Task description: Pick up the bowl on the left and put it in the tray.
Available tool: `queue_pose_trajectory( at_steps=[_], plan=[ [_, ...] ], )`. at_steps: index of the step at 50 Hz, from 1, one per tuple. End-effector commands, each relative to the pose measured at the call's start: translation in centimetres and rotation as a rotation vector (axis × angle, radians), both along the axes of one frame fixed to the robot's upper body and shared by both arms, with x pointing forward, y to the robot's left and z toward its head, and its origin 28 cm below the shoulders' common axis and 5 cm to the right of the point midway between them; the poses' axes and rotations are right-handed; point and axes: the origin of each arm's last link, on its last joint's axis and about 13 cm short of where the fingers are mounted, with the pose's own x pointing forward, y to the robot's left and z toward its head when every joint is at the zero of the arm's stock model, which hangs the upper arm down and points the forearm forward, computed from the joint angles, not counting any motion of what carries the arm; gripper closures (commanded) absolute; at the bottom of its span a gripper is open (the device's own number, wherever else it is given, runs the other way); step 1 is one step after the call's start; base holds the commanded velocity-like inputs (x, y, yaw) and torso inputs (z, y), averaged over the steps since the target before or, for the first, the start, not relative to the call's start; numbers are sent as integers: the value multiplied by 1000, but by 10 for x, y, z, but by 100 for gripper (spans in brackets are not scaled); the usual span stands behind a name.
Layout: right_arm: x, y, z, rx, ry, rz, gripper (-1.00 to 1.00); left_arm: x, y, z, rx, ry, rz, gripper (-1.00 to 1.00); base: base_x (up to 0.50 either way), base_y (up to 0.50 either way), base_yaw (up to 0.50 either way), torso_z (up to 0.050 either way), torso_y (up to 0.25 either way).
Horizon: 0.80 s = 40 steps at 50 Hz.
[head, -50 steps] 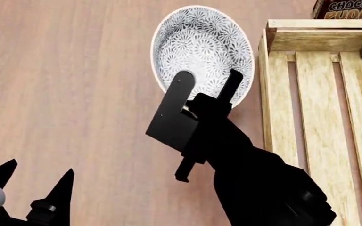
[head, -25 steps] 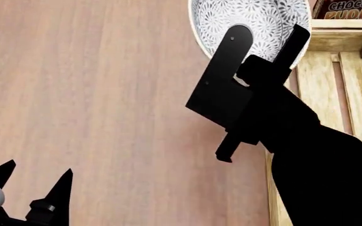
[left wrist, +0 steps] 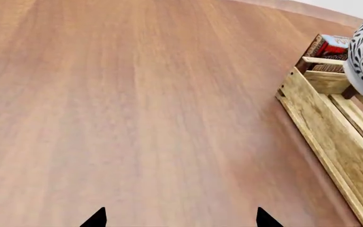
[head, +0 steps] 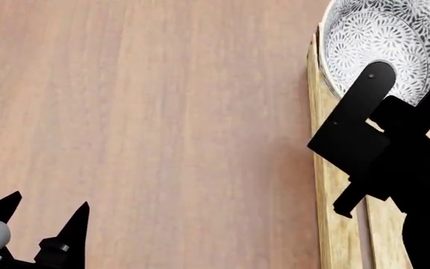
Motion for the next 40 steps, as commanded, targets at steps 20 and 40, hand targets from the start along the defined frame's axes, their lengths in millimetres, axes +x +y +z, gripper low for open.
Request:
queue_pose_trajectory(
  at_steps=[20,40],
  plan=[
    [-8,-24,-46,-46,71,-90,100,1,0,-1,3,4,4,-100,0,0,0,0,1],
    [-6,-26,-66,-50,117,-98,100,0,-1,-2,5,5,2,-100,0,0,0,0,1]
  ],
)
